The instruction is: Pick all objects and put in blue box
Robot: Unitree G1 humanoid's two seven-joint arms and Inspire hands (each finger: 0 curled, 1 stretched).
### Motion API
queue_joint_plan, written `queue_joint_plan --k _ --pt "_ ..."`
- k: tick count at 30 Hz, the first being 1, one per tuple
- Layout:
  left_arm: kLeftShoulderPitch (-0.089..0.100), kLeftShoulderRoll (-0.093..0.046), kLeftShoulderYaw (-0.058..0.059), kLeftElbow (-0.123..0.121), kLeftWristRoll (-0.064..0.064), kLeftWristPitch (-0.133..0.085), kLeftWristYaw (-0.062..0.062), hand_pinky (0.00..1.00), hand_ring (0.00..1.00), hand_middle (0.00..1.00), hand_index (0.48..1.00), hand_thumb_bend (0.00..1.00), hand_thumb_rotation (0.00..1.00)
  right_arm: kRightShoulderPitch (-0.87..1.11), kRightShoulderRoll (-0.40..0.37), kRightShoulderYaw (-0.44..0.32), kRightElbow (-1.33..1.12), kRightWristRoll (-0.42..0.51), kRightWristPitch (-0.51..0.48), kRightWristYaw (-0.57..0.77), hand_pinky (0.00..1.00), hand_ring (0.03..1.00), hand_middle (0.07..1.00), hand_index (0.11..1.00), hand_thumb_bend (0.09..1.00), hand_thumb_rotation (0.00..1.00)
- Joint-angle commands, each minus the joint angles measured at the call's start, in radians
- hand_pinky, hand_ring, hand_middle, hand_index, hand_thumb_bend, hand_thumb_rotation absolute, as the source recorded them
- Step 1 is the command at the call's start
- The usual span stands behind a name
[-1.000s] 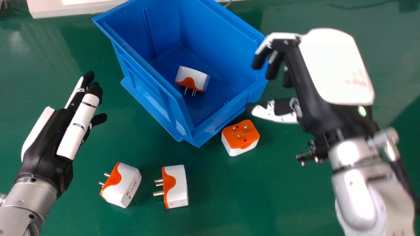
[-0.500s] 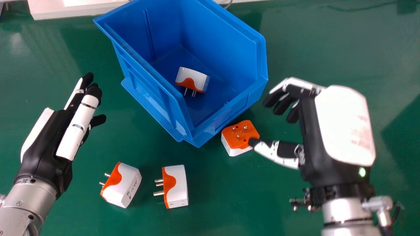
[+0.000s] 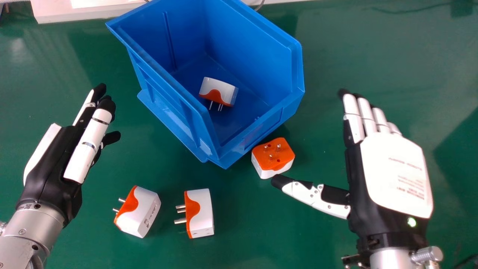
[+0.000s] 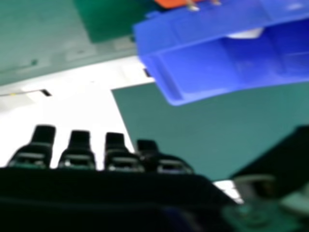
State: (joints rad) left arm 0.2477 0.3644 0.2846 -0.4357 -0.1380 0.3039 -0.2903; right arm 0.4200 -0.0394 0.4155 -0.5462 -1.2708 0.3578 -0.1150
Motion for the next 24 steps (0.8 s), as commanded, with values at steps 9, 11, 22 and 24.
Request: queue_joint_plan --k 9,11,22,24 --pt "-0.012 0.013 0.011 -0.002 0.0 -0.028 -0.005 0.91 0.98 1.0 1.0 0.42 1.0 0.002 0.111 0.093 0.075 0.0 0.053 -0.095 1.0 1.0 1.0 1.0 0.775 0.82" --pt "-0.012 0.013 0.011 -0.006 0.0 -0.026 -0.005 0.91 0.98 1.0 1.0 0.42 1.0 -0.006 0.121 0.102 0.109 0.005 0.069 -0.116 1.0 1.0 1.0 1.0 0.774 0.81" --pt "-0.024 0.016 0.007 0.011 0.001 -0.028 -0.008 0.91 0.98 1.0 1.0 0.42 1.0 -0.092 0.147 0.125 0.277 0.075 0.152 -0.099 1.0 1.0 1.0 1.0 0.745 0.75" --pt "-0.028 0.017 0.007 0.012 0.001 -0.026 -0.008 0.91 0.98 1.0 1.0 0.42 1.0 -0.126 0.146 0.13 0.303 0.081 0.174 -0.073 1.0 1.0 1.0 1.0 0.737 0.73"
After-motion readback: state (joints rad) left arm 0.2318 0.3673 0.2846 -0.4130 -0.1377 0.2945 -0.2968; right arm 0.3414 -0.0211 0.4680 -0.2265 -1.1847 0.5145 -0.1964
